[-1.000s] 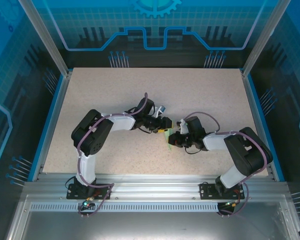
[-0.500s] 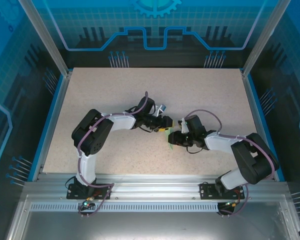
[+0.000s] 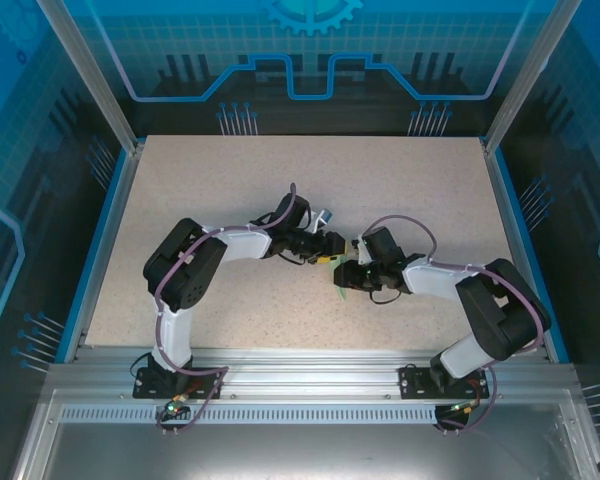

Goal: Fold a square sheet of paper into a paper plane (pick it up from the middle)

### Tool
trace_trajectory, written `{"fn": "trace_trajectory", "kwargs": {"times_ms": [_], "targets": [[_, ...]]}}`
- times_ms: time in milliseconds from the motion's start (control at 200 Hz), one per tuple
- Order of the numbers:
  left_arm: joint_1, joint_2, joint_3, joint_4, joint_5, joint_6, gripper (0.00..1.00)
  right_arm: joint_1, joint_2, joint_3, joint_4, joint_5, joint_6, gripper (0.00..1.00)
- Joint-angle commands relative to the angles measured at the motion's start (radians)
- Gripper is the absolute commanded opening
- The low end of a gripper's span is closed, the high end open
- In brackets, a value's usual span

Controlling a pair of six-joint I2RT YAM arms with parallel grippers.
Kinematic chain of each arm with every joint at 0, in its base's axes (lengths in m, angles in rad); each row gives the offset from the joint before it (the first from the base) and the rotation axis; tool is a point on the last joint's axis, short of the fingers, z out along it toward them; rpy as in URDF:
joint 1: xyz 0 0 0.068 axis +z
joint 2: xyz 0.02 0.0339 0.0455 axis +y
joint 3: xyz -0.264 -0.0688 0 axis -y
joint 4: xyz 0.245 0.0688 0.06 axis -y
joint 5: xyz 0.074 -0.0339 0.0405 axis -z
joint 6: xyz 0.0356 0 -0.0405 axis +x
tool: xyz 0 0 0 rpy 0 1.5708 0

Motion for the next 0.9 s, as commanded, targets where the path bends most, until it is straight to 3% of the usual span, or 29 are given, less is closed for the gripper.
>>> {"fn": "trace_trajectory", "kwargs": {"times_ms": [0,895], "targets": [[-0.001,0.026,0.030,-0.020,0.028,0.017,0.57,0.014,0.022,0.017,-0.018,0.006,-0.013,0.43],[0.000,0.037,0.036,-0.065,0.025,0.034,0.57,0.008,0.075,-0.003,-0.009,-0.014,0.025,0.26]]}}
